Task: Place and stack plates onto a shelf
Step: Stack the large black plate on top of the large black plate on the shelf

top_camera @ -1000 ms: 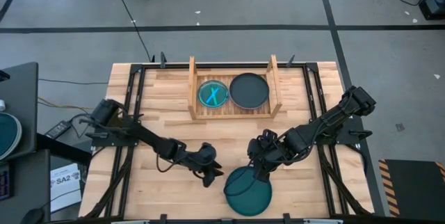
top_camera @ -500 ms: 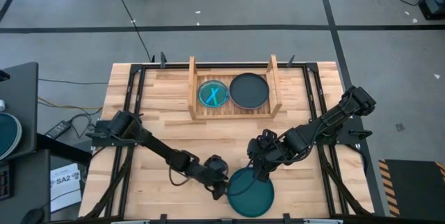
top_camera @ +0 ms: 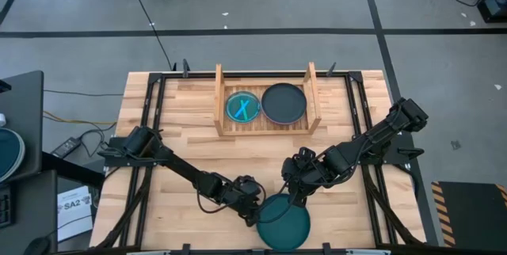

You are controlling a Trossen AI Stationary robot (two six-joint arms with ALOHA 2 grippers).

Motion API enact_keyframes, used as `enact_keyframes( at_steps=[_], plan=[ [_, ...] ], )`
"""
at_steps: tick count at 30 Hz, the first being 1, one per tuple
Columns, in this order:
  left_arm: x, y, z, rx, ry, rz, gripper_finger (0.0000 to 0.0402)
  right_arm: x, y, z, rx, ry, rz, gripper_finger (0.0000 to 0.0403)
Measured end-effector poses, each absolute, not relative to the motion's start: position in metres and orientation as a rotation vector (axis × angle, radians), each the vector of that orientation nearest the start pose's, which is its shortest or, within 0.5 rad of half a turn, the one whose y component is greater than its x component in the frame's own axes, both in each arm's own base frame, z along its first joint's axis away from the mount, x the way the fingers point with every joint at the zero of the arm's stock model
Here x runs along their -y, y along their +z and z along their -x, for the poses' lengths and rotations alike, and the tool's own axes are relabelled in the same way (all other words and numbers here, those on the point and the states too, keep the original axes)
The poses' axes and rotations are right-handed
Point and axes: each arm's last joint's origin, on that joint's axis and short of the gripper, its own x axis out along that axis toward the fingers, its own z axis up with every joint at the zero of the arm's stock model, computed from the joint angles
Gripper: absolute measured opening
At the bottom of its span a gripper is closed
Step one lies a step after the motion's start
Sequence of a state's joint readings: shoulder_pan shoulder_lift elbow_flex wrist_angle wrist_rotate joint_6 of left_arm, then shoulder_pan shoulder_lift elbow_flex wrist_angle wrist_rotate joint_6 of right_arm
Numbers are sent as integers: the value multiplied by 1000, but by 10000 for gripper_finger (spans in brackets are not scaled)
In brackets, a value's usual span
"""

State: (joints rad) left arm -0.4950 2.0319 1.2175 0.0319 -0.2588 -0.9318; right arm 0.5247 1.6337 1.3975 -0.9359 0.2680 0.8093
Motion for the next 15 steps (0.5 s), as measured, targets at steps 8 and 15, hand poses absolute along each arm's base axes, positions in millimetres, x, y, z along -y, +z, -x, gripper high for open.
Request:
enact_keyframes(
  at_steps=[8, 15],
  plan=[
    [190, 130, -365, -857, 137, 570, 174, -157, 280, -286, -1079, -217, -272, 239],
    [188, 127, -361, -902, 150, 551, 155, -157, 280, -286, -1079, -217, -272, 239]
  ],
)
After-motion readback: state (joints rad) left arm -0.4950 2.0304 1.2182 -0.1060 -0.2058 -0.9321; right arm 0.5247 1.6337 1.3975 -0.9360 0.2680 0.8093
